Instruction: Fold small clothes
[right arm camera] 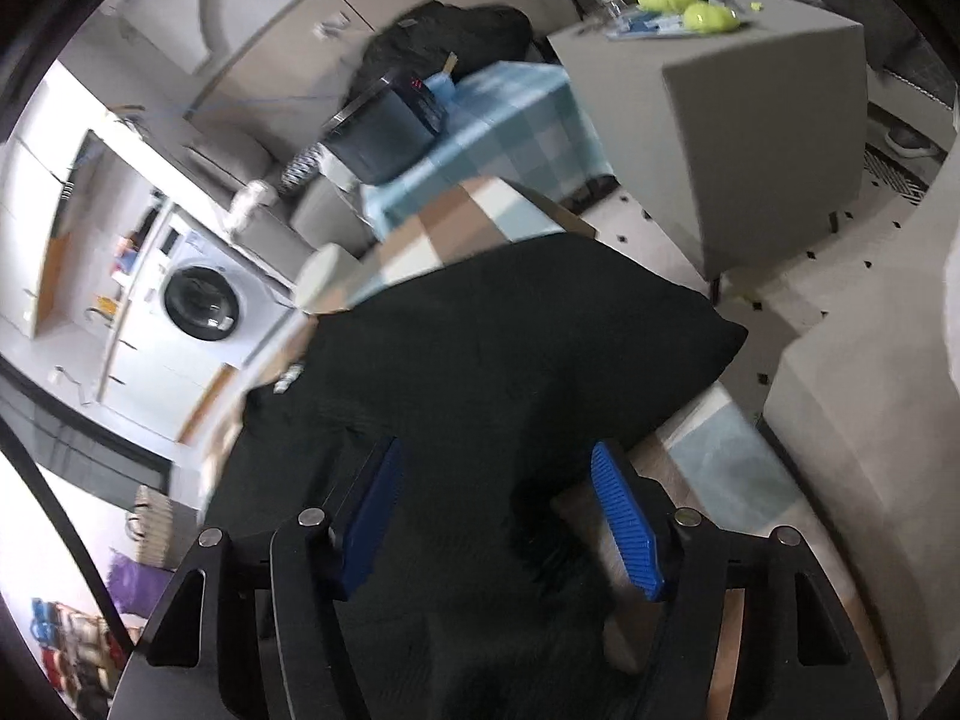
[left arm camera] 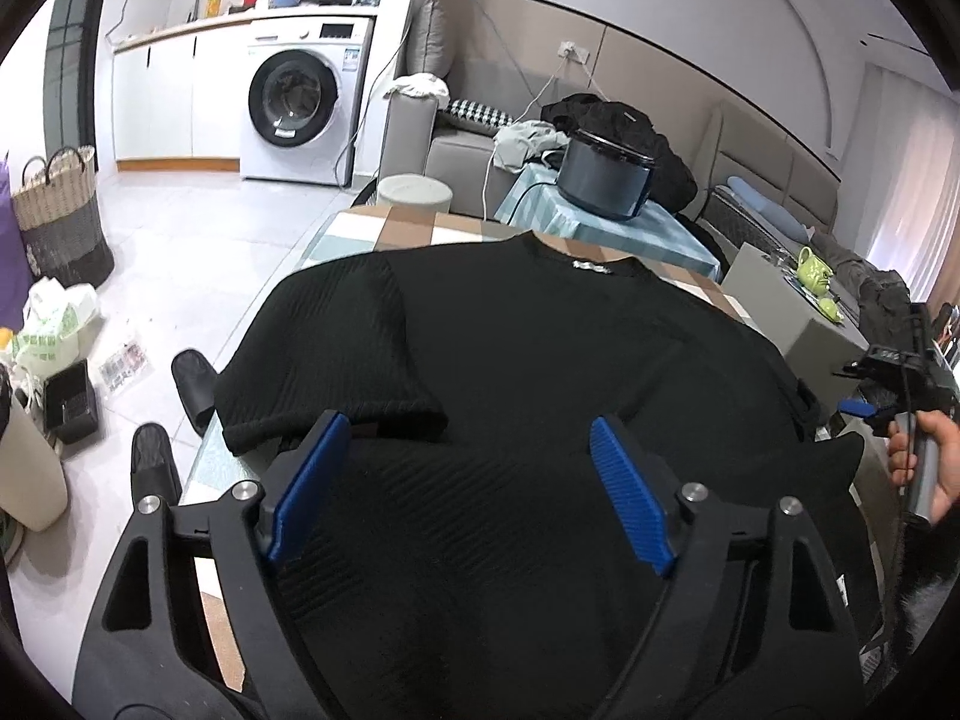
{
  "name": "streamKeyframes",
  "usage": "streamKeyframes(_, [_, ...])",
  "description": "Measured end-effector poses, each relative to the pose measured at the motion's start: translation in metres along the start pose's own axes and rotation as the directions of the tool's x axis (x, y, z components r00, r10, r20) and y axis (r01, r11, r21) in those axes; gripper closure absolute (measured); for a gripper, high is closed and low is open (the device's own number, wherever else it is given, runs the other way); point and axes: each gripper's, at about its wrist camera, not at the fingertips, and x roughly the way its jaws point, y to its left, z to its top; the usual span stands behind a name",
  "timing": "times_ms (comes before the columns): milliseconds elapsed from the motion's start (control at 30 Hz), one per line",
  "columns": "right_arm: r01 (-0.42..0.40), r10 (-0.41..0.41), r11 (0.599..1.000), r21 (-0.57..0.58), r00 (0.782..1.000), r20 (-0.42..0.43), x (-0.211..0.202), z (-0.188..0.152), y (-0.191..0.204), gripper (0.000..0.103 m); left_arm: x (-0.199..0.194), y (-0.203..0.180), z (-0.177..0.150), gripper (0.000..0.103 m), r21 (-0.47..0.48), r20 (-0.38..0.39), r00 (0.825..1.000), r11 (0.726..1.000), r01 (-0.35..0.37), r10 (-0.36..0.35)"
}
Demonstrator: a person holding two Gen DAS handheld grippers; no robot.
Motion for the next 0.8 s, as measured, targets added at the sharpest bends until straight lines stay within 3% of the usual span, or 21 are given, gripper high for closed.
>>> streamKeyframes(167, [0.107, -0.107, 0.994, -0.013, 0.994, -0.033, 0.040, 0.019, -0.004, 0.043, 0.012, 0.007, -0.005, 0.022, -0.026, -0.016, 1.000, 1.000, 0.005, -0.005])
streamKeyframes(233, [0.162, -0.162, 0.987, -0.010, 0.986, -0.045, 0.054, 0.025, -0.006, 0.053, 0.016, 0.007, -0.006, 0.022, -0.022, -0.022, 1.000, 1.000, -0.001, 0.001])
streamKeyframes(333, [0.175, -0.175, 0.984, -0.005, 0.981, -0.080, 0.070, 0.031, -0.014, 0.075, 0.019, 0.004, -0.011, 0.022, -0.017, -0.024, 1.000, 1.000, -0.003, 0.003])
streamKeyframes(400, [0.155, -0.154, 0.988, 0.012, 0.984, -0.090, 0.069, 0.030, -0.022, 0.097, 0.019, 0.003, -0.013, 0.022, -0.018, -0.024, 1.000, 1.000, -0.002, 0.002])
streamKeyframes(433, [0.142, -0.140, 0.990, 0.015, 0.986, -0.086, 0.064, 0.028, -0.024, 0.100, 0.019, 0.002, -0.013, 0.022, -0.016, -0.023, 1.000, 1.000, 0.001, -0.001])
streamKeyframes(567, [0.121, -0.121, 0.992, 0.020, 0.993, 0.000, 0.013, -0.002, -0.043, 0.100, 0.018, 0.000, -0.018, 0.022, -0.008, -0.026, 1.000, 1.000, 0.007, -0.007])
streamKeyframes(733, [0.094, -0.092, 0.994, 0.064, 0.995, -0.025, -0.016, -0.034, -0.069, 0.099, 0.025, -0.006, -0.020, 0.022, -0.005, -0.048, 0.999, 1.000, 0.018, -0.018])
streamKeyframes(800, [0.083, -0.081, 0.992, 0.095, 0.996, -0.034, -0.018, -0.038, -0.077, 0.081, 0.024, -0.010, -0.020, 0.022, 0.004, -0.045, 0.999, 1.000, 0.018, -0.017])
